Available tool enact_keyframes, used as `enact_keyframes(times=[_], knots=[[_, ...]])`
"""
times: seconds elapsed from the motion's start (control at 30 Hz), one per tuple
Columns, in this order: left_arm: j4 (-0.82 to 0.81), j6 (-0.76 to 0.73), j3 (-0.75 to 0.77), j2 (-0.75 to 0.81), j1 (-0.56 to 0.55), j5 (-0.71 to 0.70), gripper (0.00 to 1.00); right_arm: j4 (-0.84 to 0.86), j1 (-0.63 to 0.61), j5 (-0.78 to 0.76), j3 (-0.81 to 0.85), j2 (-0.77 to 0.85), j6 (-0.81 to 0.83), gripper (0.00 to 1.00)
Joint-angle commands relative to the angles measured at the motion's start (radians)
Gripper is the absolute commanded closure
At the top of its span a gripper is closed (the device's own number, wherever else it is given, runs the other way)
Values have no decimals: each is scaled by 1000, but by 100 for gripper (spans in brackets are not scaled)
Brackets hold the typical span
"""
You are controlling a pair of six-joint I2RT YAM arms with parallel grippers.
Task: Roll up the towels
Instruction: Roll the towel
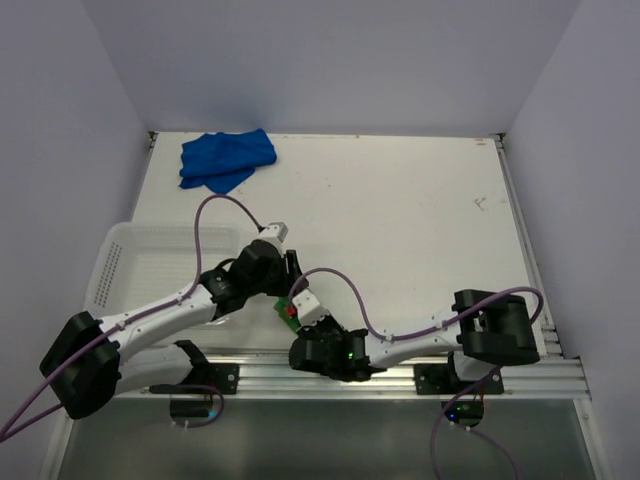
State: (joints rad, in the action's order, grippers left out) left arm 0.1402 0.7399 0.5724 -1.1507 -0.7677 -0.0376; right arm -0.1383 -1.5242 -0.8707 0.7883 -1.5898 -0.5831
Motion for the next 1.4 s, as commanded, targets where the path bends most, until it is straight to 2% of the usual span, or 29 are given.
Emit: enact_keyframes(times=[0.0, 0.13, 0.43, 0.77, 0.83, 1.0, 1.23, 1.37], knots=[[50, -17, 56, 60, 4, -33, 43, -119, -71, -192, 75, -83, 16, 94], [61, -8, 57, 88, 4, -12, 43, -170, -143, -250, 153, -163, 28, 93], [26, 29, -26, 137, 1, 56, 43, -336, -188, -312, 298, -314, -11, 90], [-45, 76, -138, 134, -12, 94, 43, -320, -189, -269, 304, -312, -18, 87], [-54, 81, -157, 114, -18, 94, 43, -316, -189, -261, 301, -306, -20, 83], [-21, 85, -181, 103, -27, 71, 44, -297, -183, -222, 287, -248, -24, 67], [-5, 102, -232, 152, -25, 53, 44, -222, -145, -148, 207, -75, -17, 52], [-19, 111, -250, 152, -25, 58, 44, -94, -104, -47, 120, 61, -12, 46]])
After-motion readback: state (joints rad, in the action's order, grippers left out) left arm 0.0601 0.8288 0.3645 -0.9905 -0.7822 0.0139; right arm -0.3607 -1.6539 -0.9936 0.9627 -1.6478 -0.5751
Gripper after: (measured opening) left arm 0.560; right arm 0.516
